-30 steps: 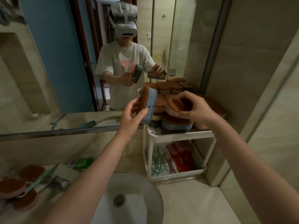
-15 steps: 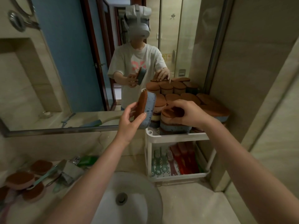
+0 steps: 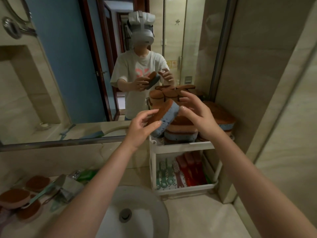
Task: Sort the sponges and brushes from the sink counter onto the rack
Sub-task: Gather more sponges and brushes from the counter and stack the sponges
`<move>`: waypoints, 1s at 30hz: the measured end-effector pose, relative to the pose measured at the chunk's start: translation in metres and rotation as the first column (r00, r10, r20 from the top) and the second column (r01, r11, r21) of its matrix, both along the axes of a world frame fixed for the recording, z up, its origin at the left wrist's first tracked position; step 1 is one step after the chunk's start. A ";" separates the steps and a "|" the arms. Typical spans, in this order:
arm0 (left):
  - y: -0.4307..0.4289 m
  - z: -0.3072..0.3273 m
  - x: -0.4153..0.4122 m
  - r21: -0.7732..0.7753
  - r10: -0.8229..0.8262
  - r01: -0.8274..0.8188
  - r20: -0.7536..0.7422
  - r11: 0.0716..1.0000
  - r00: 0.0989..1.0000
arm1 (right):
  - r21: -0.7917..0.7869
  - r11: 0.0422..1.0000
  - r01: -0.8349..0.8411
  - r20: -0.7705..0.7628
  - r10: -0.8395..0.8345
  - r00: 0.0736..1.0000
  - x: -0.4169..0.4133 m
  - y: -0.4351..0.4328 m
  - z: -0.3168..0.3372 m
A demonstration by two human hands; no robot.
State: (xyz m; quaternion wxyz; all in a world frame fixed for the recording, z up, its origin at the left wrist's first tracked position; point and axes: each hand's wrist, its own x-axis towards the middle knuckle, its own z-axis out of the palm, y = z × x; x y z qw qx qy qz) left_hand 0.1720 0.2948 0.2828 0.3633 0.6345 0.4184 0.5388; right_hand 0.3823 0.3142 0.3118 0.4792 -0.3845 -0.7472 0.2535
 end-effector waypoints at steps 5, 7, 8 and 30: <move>0.008 0.021 0.025 0.034 -0.136 0.135 0.043 0.990 0.990 | -0.221 0.950 -0.221 -0.278 0.156 0.948 0.017 -0.016 0.000; 0.013 0.025 0.035 0.055 -0.124 0.121 0.055 0.991 0.991 | -0.245 0.941 -0.233 -0.369 0.132 0.920 0.029 -0.021 -0.002; 0.015 0.027 0.041 0.066 -0.114 0.111 0.041 0.992 0.993 | -0.258 0.938 -0.231 -0.400 0.114 0.909 0.035 -0.022 -0.003; 0.061 0.004 0.109 0.345 0.357 -0.135 -0.734 0.929 0.578 | -0.007 0.731 0.682 0.096 -0.678 0.728 0.085 0.060 0.001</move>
